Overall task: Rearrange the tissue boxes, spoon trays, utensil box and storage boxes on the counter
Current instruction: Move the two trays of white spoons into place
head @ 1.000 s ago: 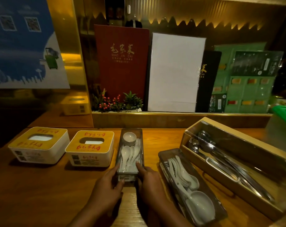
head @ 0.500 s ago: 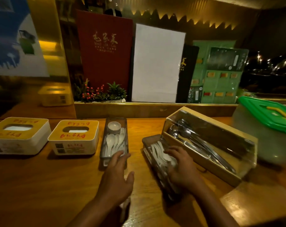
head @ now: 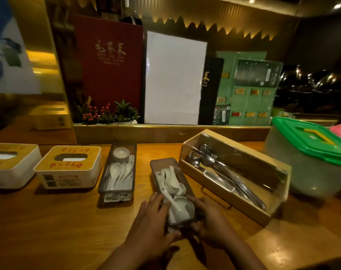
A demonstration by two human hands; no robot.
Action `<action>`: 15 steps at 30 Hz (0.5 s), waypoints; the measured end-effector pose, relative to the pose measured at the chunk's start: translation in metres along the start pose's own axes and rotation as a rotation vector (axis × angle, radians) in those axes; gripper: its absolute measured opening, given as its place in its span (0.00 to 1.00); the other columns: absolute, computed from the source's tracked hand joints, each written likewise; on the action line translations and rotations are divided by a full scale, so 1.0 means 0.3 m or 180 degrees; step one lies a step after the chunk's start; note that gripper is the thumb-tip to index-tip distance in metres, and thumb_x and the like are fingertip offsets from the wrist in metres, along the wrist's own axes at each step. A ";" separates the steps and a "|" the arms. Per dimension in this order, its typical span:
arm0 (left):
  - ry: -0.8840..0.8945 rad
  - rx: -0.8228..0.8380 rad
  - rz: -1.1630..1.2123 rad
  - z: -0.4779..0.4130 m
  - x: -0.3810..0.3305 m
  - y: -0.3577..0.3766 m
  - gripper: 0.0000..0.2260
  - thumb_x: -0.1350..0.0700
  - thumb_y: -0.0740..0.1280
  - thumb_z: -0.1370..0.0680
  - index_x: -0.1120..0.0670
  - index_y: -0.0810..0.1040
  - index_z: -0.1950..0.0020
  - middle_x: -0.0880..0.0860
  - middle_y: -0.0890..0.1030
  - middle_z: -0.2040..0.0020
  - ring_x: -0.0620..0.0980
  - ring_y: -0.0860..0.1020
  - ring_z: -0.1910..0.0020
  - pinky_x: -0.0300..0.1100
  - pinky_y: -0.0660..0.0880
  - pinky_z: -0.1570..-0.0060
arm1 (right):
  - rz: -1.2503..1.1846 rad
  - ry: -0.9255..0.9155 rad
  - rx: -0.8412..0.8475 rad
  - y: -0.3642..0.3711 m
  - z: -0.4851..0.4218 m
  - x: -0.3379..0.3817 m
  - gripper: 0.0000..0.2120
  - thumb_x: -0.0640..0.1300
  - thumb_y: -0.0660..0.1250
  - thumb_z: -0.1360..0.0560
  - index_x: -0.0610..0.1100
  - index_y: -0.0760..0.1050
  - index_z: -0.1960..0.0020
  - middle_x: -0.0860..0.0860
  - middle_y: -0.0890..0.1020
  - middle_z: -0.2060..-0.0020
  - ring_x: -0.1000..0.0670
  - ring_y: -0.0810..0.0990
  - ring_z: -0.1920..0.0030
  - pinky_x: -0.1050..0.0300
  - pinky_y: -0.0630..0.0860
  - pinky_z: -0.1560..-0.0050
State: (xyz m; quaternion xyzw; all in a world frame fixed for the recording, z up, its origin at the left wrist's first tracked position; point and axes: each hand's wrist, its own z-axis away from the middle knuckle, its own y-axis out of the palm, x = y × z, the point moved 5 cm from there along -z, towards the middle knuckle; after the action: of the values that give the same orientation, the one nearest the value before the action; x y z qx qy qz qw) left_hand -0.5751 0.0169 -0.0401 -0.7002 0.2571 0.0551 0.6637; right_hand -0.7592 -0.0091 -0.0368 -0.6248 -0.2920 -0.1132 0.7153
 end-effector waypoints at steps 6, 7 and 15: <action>-0.0474 -0.0271 -0.1066 -0.129 0.052 -0.029 0.36 0.44 0.70 0.25 0.54 0.62 0.21 0.53 0.65 0.22 0.53 0.61 0.22 0.50 0.53 0.24 | -0.0129 -0.0301 -0.0070 0.077 -0.182 0.014 0.37 0.53 0.69 0.24 0.56 0.56 0.20 0.52 0.67 0.27 0.52 0.70 0.32 0.64 0.66 0.35; -0.0536 -0.0228 -0.1105 -0.152 0.053 -0.026 0.36 0.46 0.69 0.25 0.55 0.61 0.21 0.53 0.64 0.21 0.52 0.61 0.22 0.50 0.52 0.24 | -0.0143 -0.0343 -0.0080 0.079 -0.213 0.013 0.37 0.54 0.68 0.24 0.57 0.55 0.20 0.52 0.67 0.26 0.52 0.69 0.31 0.64 0.65 0.35; -0.1007 -0.0016 -0.1232 -0.299 0.061 -0.053 0.35 0.60 0.66 0.23 0.56 0.53 0.19 0.54 0.55 0.18 0.51 0.54 0.20 0.50 0.48 0.22 | -0.0359 -0.0648 -0.0134 0.094 -0.388 -0.010 0.37 0.50 0.67 0.23 0.56 0.54 0.19 0.50 0.66 0.26 0.49 0.70 0.31 0.65 0.65 0.35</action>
State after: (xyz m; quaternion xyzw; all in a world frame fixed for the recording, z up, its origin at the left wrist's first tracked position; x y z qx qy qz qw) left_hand -0.5761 -0.0745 -0.0232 -0.7207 0.0111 0.0365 0.6922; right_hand -0.7146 -0.1159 -0.0675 -0.6305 -0.3954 -0.0954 0.6611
